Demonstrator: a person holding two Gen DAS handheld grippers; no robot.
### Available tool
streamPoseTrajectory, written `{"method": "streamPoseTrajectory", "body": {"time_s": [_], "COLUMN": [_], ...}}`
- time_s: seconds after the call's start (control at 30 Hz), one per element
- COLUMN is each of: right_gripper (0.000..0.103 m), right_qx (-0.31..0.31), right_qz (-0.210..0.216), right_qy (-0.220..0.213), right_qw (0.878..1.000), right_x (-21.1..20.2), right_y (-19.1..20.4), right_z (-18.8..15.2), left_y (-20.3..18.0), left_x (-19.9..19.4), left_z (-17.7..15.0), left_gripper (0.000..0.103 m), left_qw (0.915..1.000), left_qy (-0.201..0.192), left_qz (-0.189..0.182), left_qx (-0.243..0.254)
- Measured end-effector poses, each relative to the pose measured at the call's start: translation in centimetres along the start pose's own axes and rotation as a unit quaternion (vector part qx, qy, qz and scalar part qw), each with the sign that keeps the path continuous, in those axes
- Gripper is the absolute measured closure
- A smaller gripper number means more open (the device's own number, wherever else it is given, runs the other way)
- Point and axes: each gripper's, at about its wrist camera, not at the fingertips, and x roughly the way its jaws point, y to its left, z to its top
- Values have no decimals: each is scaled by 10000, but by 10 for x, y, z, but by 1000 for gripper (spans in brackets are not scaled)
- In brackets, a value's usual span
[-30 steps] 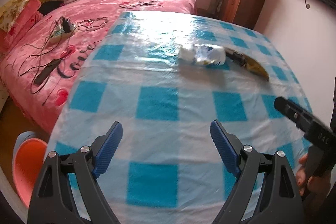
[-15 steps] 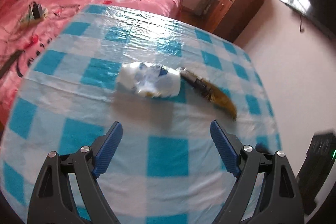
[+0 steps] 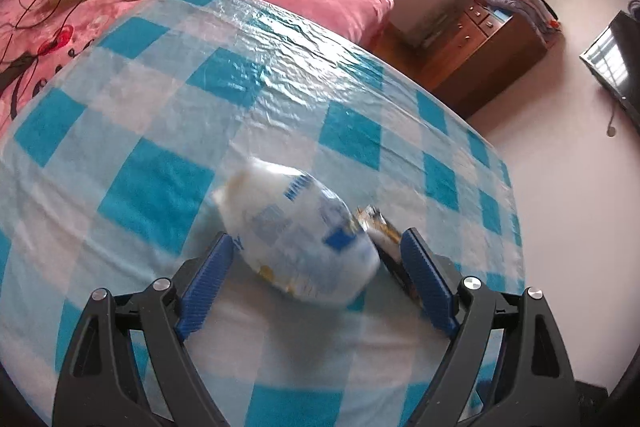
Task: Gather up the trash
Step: 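Grasp the white plastic bottle with left tool while right tool approaches the yellow wrapper, then grasp the yellow snack wrapper with right tool and lift it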
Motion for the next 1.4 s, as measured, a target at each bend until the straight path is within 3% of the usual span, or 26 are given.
{"method": "streamPoseTrajectory", "body": {"time_s": [0.2,0.4,0.5,0.6,0.9,1.27,1.4], "right_gripper": [8,8,8,8,8,8,8], "right_qx": [20,35,-2,-53,-372,-944,-977], "right_qz": [152,248,237,190,-108,-808,-837], "right_qy": [61,115,151,165,168,200,312], "right_qw": [9999,9996,9996,9997,9991,9920,9912], "right_x": [4,12,16,20,25,43,51], "right_y": [-2,2,5,8,23,43,48], "right_z": [3,7,8,9,8,5,8], "left_y": [-8,-16,-20,-24,-17,13,25], "left_x": [14,15,15,16,9,-15,-22], "left_z": [11,0,-5,-9,-12,-21,-25], "left_gripper": [17,17,24,38,44,44,44], "left_qw": [9981,9912,9861,9775,9765,9834,9830], "left_qy": [-80,-137,-201,-261,-255,-102,-59], "left_qz": [490,1042,1283,1584,1238,559,437], "left_qx": [368,807,1033,1366,1748,1722,1784]}}
